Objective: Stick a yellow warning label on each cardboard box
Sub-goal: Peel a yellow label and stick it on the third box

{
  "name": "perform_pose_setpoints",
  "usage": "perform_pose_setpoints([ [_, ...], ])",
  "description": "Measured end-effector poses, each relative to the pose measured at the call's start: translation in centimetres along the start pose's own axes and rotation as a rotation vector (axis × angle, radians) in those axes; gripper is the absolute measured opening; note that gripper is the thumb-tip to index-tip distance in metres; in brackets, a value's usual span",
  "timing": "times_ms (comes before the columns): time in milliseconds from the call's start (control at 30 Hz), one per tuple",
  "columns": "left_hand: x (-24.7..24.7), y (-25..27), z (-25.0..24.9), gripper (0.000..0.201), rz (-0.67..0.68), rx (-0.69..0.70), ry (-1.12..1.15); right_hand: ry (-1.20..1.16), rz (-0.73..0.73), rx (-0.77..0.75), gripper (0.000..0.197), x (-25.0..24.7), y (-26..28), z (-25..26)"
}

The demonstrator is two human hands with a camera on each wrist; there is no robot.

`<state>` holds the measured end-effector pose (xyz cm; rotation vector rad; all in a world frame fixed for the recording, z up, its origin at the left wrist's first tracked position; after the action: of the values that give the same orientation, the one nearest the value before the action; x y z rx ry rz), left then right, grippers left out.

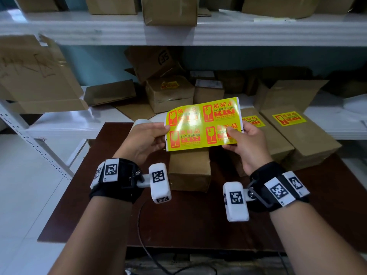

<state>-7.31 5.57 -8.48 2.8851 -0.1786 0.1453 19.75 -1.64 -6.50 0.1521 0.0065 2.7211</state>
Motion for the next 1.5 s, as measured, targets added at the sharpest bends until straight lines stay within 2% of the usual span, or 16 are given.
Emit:
perform_pose_setpoints([
  [67, -0.2, 0.0, -0.3, 0.011, -0.048, 0.044, -0.016, -0.018, -0.039, -0.011, 0.017, -0.2, -0.3, 0.0],
  [133, 0.0, 0.1, -0.7, 0.004, -0.068, 0.092, -0.005, 0.011, -0.099, -0.047, 0.038, -0.4, -0.7, 0.2],
  [233, 0.7, 0.2, -1.2, 0.005, -0.067, 0.128, 0.038, 0.3, -0.154, -0.186, 0.053, -0.6, -1.2, 2.0],
  [300, 0.8, 0.2, -1.4, 0.005, -0.069, 0.142, 0.079, 0.456, -0.176, -0.274, 0.051, -0.4, -1.1, 3.3],
  [433, 1.5, 0.4, -1.7, 0.009, -0.044, 0.164, 0.104, 0.58, -0.127, -0.394, 0.035, 1.4, -0.3, 4.5],
  [600, 3.6, 1.1, -2.4, 0.015, 0.046, 0.189, 0.069, 0.542, 0.06, -0.472, 0.017, 4.6, 1.1, 4.2],
  [733, 5.7, 2.0, -2.6, 0.012, 0.142, 0.211, 0.026, 0.528, 0.103, -0.527, 0.013, 5.7, 2.1, 4.2],
  [1000, 5.9, 1.7, -1.7, 0.008, 0.151, 0.196, -0.111, 0.491, 0.136, -0.479, 0.014, 6.4, 2.3, 3.5],
  [1200, 5.8, 1.4, -1.1, 0.014, 0.179, 0.189, -0.143, 0.481, 0.144, -0.422, 0.027, 6.5, 2.1, 2.6],
  [1500, 6.2, 1.3, -0.9, 0.014, 0.2, 0.19, -0.169, 0.469, 0.148, -0.402, 0.017, 6.6, 1.6, 2.0],
])
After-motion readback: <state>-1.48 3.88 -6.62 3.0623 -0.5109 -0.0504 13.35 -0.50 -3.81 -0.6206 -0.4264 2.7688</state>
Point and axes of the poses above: each hand's wrist, its own y-axis away from the middle knuckle, its own x-axis out of the palm, z = x × y, the point moved 10 cm from there along -y, towards the middle knuckle, and after that the axes turned 1 degree about x, right-handed, at the moved point
